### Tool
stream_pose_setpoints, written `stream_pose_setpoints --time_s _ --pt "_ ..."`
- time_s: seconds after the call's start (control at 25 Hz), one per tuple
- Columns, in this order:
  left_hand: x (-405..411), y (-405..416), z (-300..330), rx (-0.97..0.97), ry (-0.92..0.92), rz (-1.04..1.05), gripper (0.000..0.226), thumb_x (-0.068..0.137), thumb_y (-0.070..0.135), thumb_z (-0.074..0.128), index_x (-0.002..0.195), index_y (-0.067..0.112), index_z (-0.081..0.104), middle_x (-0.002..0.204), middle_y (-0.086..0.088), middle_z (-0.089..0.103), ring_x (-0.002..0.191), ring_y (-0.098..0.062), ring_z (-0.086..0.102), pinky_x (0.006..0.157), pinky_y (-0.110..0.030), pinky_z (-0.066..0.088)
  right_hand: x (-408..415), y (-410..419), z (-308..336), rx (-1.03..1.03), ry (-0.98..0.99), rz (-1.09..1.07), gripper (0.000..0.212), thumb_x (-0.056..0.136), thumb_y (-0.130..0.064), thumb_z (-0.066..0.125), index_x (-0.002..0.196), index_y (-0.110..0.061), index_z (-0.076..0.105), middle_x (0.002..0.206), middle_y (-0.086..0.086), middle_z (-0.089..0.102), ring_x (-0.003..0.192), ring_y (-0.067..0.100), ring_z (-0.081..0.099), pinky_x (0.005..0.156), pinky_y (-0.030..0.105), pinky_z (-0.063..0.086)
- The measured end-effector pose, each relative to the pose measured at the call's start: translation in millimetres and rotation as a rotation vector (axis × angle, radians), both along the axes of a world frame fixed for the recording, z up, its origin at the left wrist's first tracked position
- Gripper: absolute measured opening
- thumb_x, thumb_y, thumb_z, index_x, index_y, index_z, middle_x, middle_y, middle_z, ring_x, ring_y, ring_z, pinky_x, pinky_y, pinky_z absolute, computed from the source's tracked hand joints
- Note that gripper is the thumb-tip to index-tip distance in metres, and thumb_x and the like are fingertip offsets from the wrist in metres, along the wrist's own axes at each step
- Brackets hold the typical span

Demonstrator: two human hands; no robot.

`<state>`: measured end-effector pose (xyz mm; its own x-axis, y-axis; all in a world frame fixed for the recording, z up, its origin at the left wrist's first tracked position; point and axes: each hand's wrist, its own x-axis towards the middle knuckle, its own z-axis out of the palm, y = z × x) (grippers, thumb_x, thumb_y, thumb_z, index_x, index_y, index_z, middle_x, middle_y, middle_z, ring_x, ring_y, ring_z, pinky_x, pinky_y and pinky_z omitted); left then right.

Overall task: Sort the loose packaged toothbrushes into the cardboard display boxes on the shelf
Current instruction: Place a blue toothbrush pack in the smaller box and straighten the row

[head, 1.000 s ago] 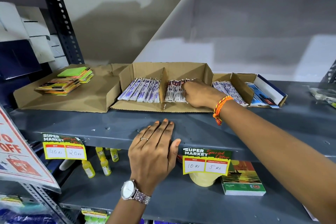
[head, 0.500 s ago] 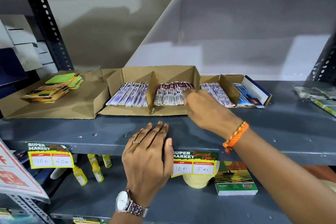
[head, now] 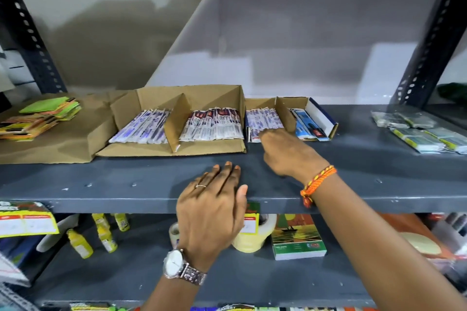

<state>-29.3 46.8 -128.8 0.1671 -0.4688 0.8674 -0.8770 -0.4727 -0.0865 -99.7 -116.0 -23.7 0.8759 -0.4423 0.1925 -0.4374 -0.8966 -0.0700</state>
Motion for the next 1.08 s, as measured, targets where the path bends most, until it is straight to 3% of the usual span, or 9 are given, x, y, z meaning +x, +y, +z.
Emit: stream_pose_setpoints --time_s 0.16,0.32,0.4,0.56,0.76,0.88,1.0,1.08 --pt "2 1 -2 -0.028 -0.059 0.003 0.052 0.11 0.036 0.031 0.119 0.013 0.077 0.121 -0.004 0.077 0.11 -0.023 0.074 0.093 -0.037 0.053 -26 -18 5 0.064 -0.169 0.081 0.027 0.088 0.001 0.047 0.11 0.001 0.062 0.11 0.021 0.065 0.107 0.038 0.06 0.09 0.035 0.047" --pt "3 1 -4 -0.034 -0.055 -0.009 0.048 0.108 0.032 0.035 0.12 0.012 0.077 0.121 -0.005 0.076 0.111 -0.023 0.074 0.093 -0.038 0.053 -74 -86 30 0.155 -0.398 -0.122 0.034 0.085 -0.014 0.066 0.119 -0.015 0.068 0.115 0.011 0.071 0.115 0.03 0.06 0.101 0.031 0.045" --pt "2 1 -4 -0.045 -0.058 -0.01 0.046 0.107 0.029 0.037 0.12 0.012 0.077 0.12 -0.005 0.076 0.11 -0.024 0.075 0.093 -0.037 0.052 -85 -116 32 0.132 -0.297 -0.205 0.04 0.077 -0.015 0.076 0.117 -0.019 0.07 0.108 0.007 0.071 0.11 0.025 0.06 0.095 0.03 0.048" --pt "-1 -1 -4 -0.075 -0.042 0.012 0.045 0.106 0.026 0.037 0.118 0.011 0.078 0.118 -0.006 0.077 0.108 -0.025 0.075 0.089 -0.04 0.055 -79 -126 26 0.039 -0.084 -0.121 0.047 0.068 -0.023 0.087 0.113 -0.02 0.072 0.112 0.006 0.069 0.115 0.025 0.052 0.086 0.03 0.045" --pt "-2 -3 -4 -0.089 -0.011 0.015 0.048 0.108 0.027 0.033 0.117 0.012 0.078 0.118 -0.005 0.076 0.11 -0.024 0.074 0.089 -0.04 0.057 -75 -121 33 -0.016 0.015 -0.011 0.053 0.068 -0.023 0.086 0.118 -0.025 0.07 0.104 0.004 0.065 0.114 0.024 0.041 0.091 0.036 0.045" --pt "0 -3 -5 -0.084 -0.025 0.012 0.049 0.108 0.027 0.032 0.118 0.013 0.078 0.119 -0.004 0.076 0.111 -0.024 0.074 0.089 -0.04 0.055 -73 -121 39 -0.035 0.092 0.008 0.049 0.082 -0.013 0.073 0.127 -0.029 0.062 0.104 0.0 0.051 0.105 0.019 0.036 0.094 0.035 0.036" --pt "1 -3 -6 -0.09 -0.041 -0.004 0.047 0.107 0.026 0.034 0.117 0.012 0.078 0.118 -0.004 0.077 0.11 -0.025 0.074 0.088 -0.04 0.056 -63 -120 45 -0.029 0.146 0.031 0.048 0.084 -0.012 0.072 0.126 -0.033 0.063 0.117 -0.004 0.061 0.117 0.02 0.043 0.1 0.04 0.035" --pt "1 -3 -6 -0.097 -0.064 -0.008 0.046 0.107 0.025 0.035 0.117 0.012 0.078 0.118 -0.004 0.077 0.109 -0.025 0.075 0.087 -0.039 0.056 -57 -121 46 -0.05 0.163 0.065 0.048 0.076 -0.014 0.08 0.119 -0.033 0.067 0.111 -0.008 0.07 0.113 0.019 0.055 0.094 0.039 0.044"
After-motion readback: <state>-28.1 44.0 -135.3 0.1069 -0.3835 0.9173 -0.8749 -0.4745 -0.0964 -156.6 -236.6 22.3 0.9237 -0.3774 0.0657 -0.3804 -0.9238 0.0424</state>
